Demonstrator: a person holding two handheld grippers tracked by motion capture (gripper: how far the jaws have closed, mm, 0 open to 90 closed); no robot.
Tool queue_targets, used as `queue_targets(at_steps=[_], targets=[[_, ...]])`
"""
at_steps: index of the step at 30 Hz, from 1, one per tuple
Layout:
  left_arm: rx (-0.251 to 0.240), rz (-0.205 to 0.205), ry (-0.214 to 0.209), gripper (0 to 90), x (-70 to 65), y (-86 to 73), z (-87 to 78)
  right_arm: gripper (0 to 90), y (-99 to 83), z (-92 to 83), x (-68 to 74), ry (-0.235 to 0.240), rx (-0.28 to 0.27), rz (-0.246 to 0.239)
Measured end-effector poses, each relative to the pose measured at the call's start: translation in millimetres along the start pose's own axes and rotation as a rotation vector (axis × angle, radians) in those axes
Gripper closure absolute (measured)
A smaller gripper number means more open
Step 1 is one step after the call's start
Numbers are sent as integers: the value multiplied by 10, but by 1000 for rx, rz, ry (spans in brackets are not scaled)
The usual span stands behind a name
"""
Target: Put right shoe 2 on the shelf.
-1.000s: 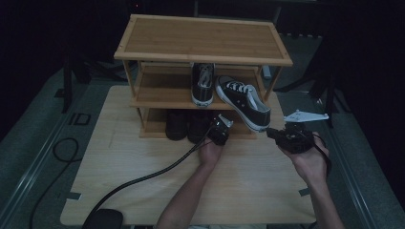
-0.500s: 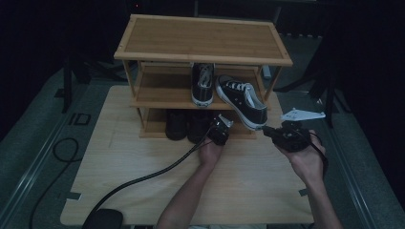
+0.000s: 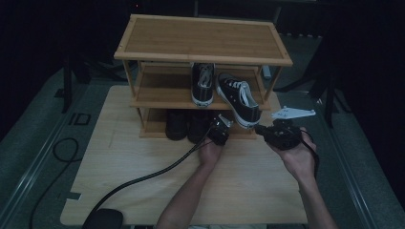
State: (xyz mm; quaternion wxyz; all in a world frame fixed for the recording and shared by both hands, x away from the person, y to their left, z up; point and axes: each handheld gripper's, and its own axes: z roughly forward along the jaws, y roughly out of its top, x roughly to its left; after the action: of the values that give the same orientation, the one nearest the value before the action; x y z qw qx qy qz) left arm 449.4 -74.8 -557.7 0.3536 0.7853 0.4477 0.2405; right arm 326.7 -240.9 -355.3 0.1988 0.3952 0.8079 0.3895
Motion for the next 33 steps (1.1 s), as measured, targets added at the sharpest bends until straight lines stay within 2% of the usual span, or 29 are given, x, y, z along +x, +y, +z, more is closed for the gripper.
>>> queue_targets(at_steps=[33], targets=[[1,-1,-3,900,1,0,-1,900,108,127,122,51,-3,-26]])
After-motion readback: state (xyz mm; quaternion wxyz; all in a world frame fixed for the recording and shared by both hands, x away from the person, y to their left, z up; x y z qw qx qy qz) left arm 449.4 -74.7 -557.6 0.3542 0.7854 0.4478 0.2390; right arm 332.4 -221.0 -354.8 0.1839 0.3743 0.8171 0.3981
